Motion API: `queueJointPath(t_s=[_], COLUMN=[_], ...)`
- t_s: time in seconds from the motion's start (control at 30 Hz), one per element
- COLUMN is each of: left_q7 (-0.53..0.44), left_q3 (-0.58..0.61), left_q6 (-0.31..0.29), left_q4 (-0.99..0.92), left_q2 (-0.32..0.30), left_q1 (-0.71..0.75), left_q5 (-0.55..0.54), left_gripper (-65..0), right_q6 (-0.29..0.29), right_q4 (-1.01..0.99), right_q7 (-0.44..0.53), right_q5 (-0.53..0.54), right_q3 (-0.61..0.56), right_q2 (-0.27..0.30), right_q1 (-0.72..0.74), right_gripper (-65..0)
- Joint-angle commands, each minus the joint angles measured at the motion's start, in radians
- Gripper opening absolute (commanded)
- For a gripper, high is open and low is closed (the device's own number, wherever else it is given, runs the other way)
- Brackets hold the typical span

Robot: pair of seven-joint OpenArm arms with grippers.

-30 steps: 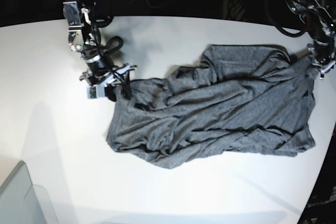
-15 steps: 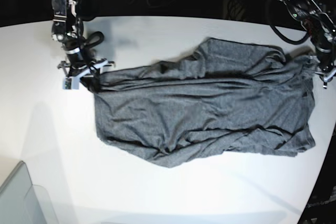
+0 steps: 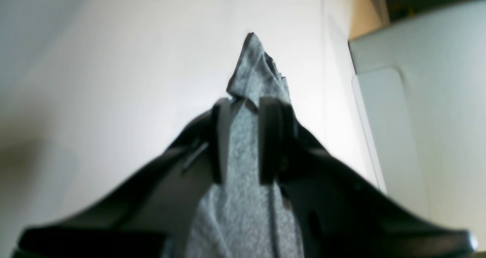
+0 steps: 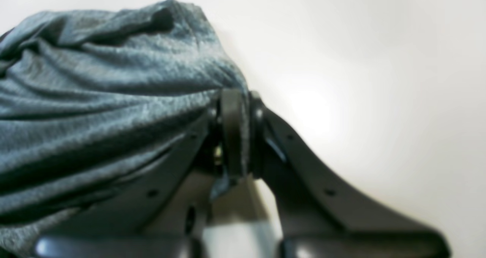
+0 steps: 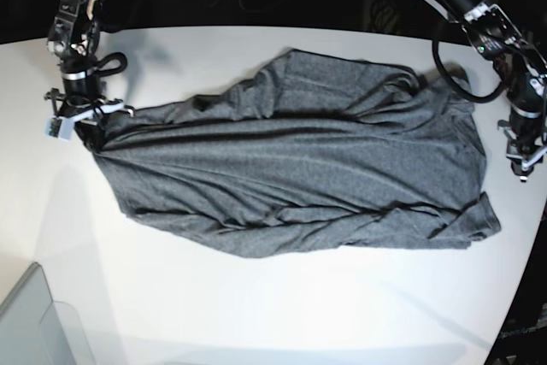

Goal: Layout the t-shirt on the table in an organized manner, then fold the t-shirt properly
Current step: 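Grasp the shirt's edge with the right gripper and pull it outward, then move the left gripper down along the shirt to its lower edge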

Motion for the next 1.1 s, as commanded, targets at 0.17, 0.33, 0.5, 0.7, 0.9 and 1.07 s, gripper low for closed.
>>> queueJointPath(t_s=[0.17, 0.33, 0.5, 0.7, 0.9, 1.07], left_q7=[-0.017, -0.066, -0.183, -0.217, -0.217, -0.217], left_q3=[0.085, 0.202, 0.346, 0.487, 0.521, 0.523], left_q6=[-0.01, -0.01, -0.008, -0.004, -0.008, -0.01], left_q4=[-0.051, -0.106, -0.163, -0.172, -0.215, -0.358], left_q2=[-0.015, -0.015, -0.047, -0.117, -0.131, -0.136], left_q1=[-0.03, -0.033, -0.03, -0.07, -0.14, -0.185], left_q5=[-0.012, -0.01, -0.009, 0.146, 0.404, 0.568], left_gripper=[-51.7, -51.7, -51.7, -51.6, -51.6, -47.9], right_q6=[0.004, 0.004, 0.004, 0.004, 0.005, 0.005], right_q4=[0.023, 0.037, 0.098, 0.173, 0.193, 0.19], right_q7=[0.03, 0.03, 0.03, 0.03, 0.031, 0.031], right_q5=[0.009, 0.009, 0.009, 0.009, 0.009, 0.009], right_q3=[0.029, 0.031, 0.031, 0.031, 0.031, 0.029], right_q2=[0.008, 0.008, 0.008, 0.002, -0.018, -0.024], right_q1=[-0.029, -0.058, -0.101, -0.13, -0.144, -0.144], right_gripper=[-65.0, -65.0, -62.8, -39.8, -27.7, -27.7])
